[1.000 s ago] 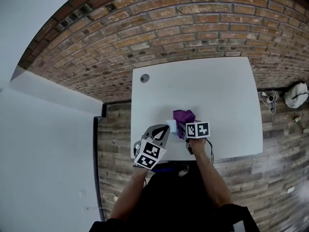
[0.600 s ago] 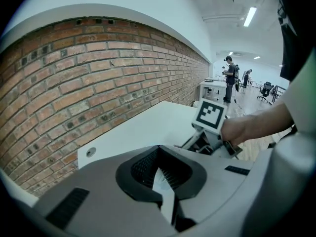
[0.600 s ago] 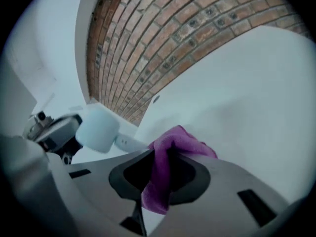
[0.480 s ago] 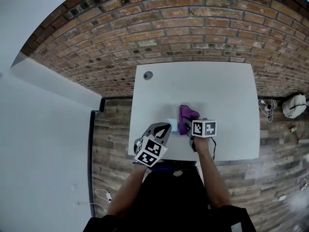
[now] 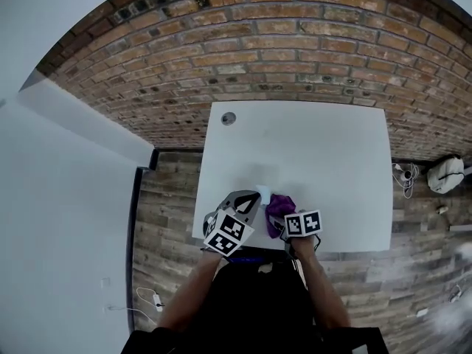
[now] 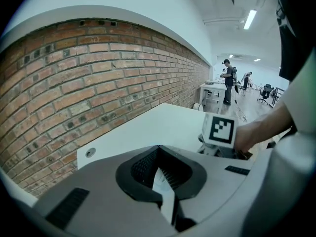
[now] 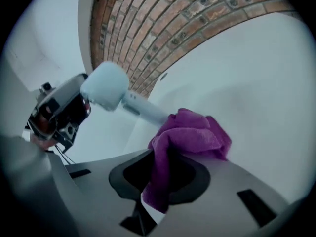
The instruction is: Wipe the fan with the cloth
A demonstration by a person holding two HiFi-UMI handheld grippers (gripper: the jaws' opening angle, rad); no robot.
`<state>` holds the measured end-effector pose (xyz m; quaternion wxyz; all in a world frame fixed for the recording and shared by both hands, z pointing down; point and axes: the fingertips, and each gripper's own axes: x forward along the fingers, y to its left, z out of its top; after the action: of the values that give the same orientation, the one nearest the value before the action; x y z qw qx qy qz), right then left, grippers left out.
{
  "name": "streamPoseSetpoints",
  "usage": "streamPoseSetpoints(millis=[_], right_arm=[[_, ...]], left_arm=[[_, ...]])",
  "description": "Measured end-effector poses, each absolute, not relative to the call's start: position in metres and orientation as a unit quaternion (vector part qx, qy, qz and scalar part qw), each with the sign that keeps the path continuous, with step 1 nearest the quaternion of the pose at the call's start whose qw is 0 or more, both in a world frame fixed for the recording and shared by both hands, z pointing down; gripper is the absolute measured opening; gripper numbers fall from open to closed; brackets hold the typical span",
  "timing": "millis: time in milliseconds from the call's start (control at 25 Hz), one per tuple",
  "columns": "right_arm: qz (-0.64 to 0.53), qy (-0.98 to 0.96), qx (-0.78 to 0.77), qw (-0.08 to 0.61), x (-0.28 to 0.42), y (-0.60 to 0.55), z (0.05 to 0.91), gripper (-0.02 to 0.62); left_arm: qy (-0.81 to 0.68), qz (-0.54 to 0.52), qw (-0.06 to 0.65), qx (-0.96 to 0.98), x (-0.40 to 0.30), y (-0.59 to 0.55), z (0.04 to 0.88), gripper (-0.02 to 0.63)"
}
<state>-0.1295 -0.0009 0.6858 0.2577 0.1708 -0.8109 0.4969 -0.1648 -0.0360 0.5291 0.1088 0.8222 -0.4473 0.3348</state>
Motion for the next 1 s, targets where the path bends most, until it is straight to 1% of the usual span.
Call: streamPoseSetpoints(millis=[120, 200, 240, 360, 480, 600, 760, 880, 1000], right_arm=[[0.46, -0.837, 0.214, 0.206, -0.119, -0.064, 0.648, 0.064], [0.413, -0.869, 0.214, 0.17, -0.125, -0.103, 0.607, 0.064], [0.386, -0.885, 0.201, 0.163, -0.133, -0.115, 0.589, 0.064], [0.313, -0.922, 0.129, 0.188, -0.165, -0.12, 0.558, 0.064], [0.285, -0.927, 0.086, 0.229, -0.18, -0.105, 0.556, 0.064], [0.315, -0.914, 0.098, 0.236, -0.169, -0.097, 0.558, 0.064], [0.358, -0.893, 0.146, 0.231, -0.148, -0.073, 0.565, 0.064], [0.419, -0.869, 0.184, 0.186, -0.13, -0.059, 0.579, 0.064], [0.466, -0.846, 0.223, 0.13, -0.107, -0.066, 0.584, 0.064]], left_arm=[[-0.442, 0.342, 0.11, 0.822, -0.173, -0.022, 0.524, 0.005], [-0.429, 0.347, 0.133, 0.823, -0.177, -0.009, 0.53, 0.005], [-0.416, 0.354, 0.15, 0.824, -0.177, -0.003, 0.537, 0.005], [-0.378, 0.368, 0.199, 0.826, -0.17, 0.007, 0.56, 0.005], [-0.383, 0.346, 0.237, 0.823, -0.166, 0.001, 0.565, 0.005], [-0.4, 0.334, 0.248, 0.817, -0.174, -0.004, 0.562, 0.005], [-0.422, 0.341, 0.24, 0.805, -0.193, -0.014, 0.561, 0.005], [-0.436, 0.332, 0.237, 0.802, -0.202, -0.025, 0.55, 0.005], [-0.446, 0.343, 0.201, 0.802, -0.199, -0.026, 0.527, 0.005]])
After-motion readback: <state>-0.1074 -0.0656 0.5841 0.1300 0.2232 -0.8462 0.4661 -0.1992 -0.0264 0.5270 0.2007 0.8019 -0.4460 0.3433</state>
